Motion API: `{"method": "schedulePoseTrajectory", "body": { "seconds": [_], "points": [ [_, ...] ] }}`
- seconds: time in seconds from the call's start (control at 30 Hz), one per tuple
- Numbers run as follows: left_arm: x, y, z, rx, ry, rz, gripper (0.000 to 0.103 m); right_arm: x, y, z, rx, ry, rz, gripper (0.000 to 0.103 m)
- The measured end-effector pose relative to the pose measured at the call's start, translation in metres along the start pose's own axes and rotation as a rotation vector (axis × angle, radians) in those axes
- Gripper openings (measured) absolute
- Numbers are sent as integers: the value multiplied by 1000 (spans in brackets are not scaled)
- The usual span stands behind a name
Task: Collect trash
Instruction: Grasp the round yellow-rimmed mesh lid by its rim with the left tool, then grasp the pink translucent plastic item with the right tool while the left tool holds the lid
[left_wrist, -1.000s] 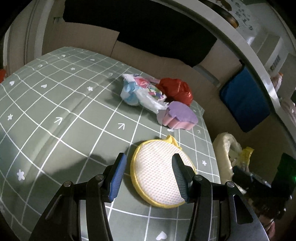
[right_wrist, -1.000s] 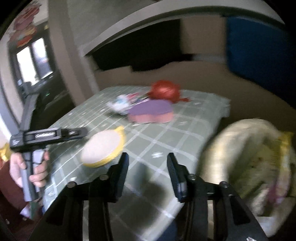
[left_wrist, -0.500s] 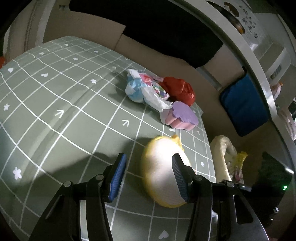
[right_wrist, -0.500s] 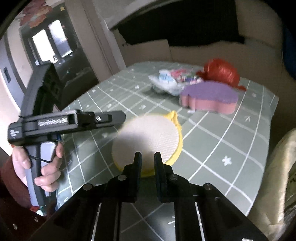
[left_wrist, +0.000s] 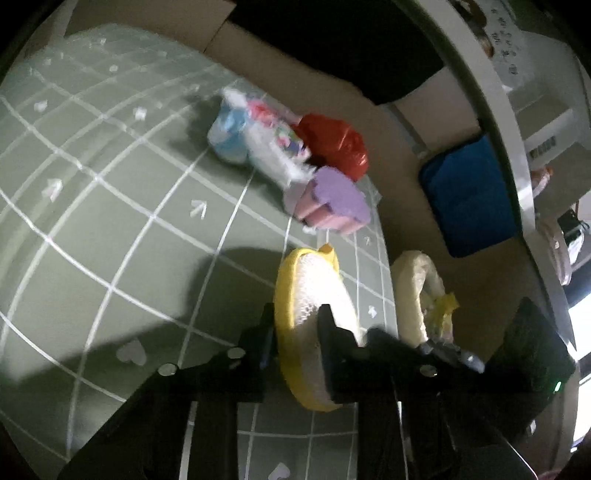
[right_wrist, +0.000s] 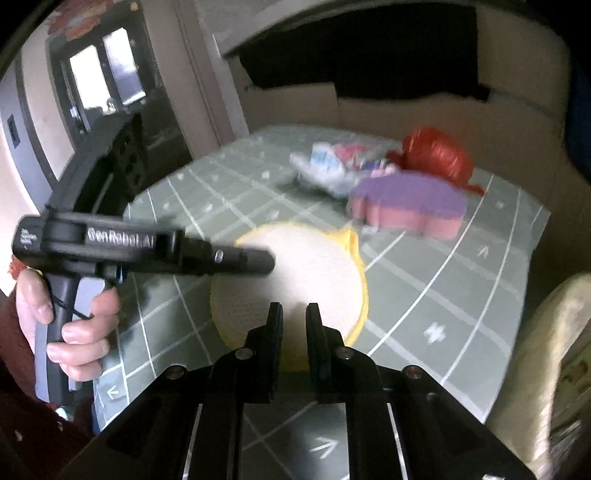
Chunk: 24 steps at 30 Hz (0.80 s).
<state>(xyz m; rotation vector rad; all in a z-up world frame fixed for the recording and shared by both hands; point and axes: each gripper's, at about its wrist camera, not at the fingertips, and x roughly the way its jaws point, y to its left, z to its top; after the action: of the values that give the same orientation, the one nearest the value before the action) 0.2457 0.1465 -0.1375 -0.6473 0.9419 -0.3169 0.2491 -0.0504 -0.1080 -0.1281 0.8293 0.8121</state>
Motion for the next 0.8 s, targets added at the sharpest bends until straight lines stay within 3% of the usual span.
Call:
{"method": "schedulePoseTrajectory", "body": {
  "seconds": [0.13,0.27,0.47,0.6,0.73,0.8],
  "points": [
    [-23,-12,6,105,-136,112,17,-19,-24,25,40,-121,-76,49],
    [-49,-11,16,161,-251,189,15,-5,-55,76,87,-160,-177,50],
    [-79,8,35,169,-336,233,15,41,-94,150,99,-184,-239,50],
    [-86,22,44,165,-349,242,15,86,-131,198,105,-145,-270,50],
    [-84,34,52,154,-335,241,15,122,-167,217,125,-95,-246,50],
    [-81,44,58,143,-319,243,15,143,-177,221,74,-34,-248,50]
  ]
}}
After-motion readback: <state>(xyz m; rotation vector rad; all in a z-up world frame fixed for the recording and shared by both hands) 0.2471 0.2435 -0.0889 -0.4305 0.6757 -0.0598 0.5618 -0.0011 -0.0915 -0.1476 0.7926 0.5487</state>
